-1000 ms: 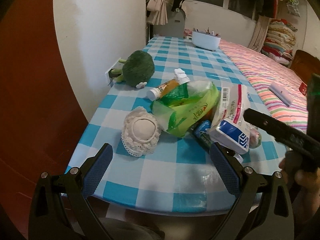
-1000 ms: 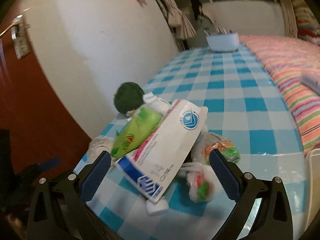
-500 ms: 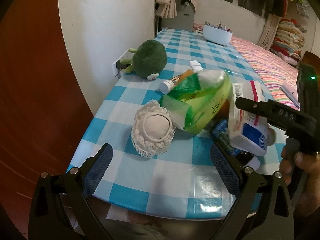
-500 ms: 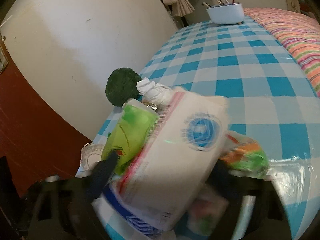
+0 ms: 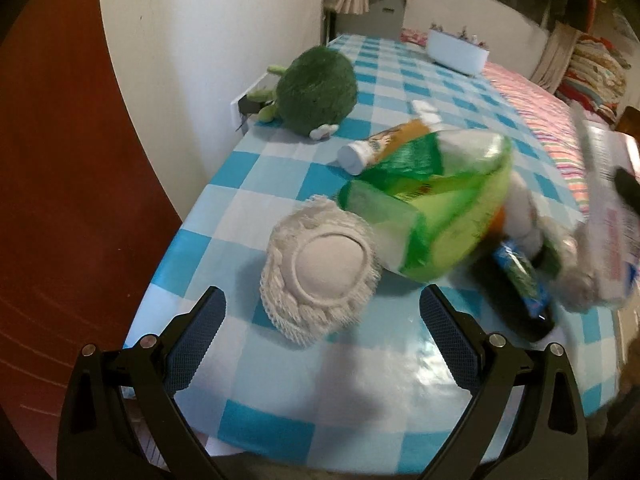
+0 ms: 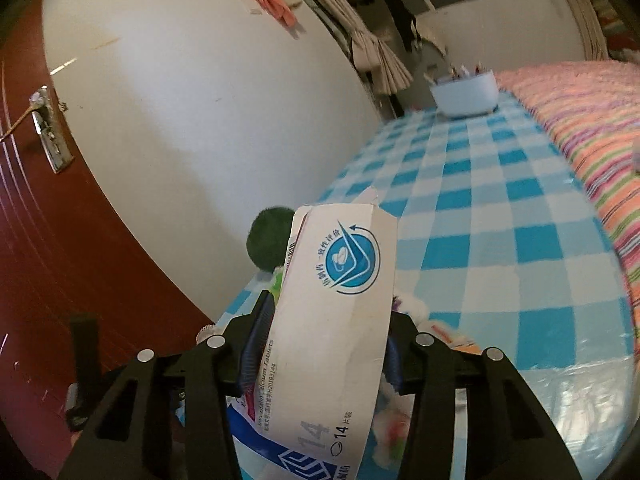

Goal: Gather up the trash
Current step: 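Reach the right tool to the white tissue pack and close on it, then grasp the lace doily with the left tool while the right tool lifts the tissue pack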

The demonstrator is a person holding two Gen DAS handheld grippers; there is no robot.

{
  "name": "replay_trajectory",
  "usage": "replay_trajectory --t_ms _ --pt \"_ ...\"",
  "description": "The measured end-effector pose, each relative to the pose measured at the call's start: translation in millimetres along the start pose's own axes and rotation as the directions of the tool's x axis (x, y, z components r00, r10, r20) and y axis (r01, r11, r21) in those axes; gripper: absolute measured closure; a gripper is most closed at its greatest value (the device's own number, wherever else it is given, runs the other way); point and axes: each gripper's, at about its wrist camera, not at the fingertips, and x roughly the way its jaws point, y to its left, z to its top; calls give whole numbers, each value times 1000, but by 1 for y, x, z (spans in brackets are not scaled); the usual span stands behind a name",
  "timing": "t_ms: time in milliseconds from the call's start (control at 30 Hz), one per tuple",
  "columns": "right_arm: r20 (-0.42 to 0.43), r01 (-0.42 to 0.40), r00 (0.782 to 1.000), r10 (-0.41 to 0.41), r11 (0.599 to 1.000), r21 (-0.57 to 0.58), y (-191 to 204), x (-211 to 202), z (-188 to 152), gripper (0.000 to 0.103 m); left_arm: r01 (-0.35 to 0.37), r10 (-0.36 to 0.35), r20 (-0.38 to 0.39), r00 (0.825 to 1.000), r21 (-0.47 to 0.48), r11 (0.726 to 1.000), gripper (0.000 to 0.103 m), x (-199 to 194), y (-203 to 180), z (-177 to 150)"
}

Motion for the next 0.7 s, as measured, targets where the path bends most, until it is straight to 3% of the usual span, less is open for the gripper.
replay_trajectory --t_ms 233,400,433,500,533,567,700 --pt "14 -4 1000 4 1000 -3 -9 -9 -4 56 -39 38 -33 999 -26 999 8 27 11 6" --pt "22 -6 1000 6 1000 2 -12 -12 -6 56 -14 11 -47 999 -60 998 9 39 15 8" --pt "24 -6 1000 6 1000 3 -11 -14 -7 56 -5 2 -48 999 -68 998 12 40 16 8" --pt "32 -2 999 2 1000 5 -13 -17 -6 56 37 -42 -55 998 -88 995 36 44 18 8" --pt "36 3 999 -3 1000 4 -14 -18 -7 56 45 -50 -53 997 -96 994 39 44 18 8" --pt "38 4 999 -5 1000 5 -15 -18 -7 56 43 -47 -44 998 -95 995 51 44 17 8" --pt "49 16 999 -17 1000 20 -20 -26 -8 56 52 -55 -28 998 -115 992 54 42 19 7"
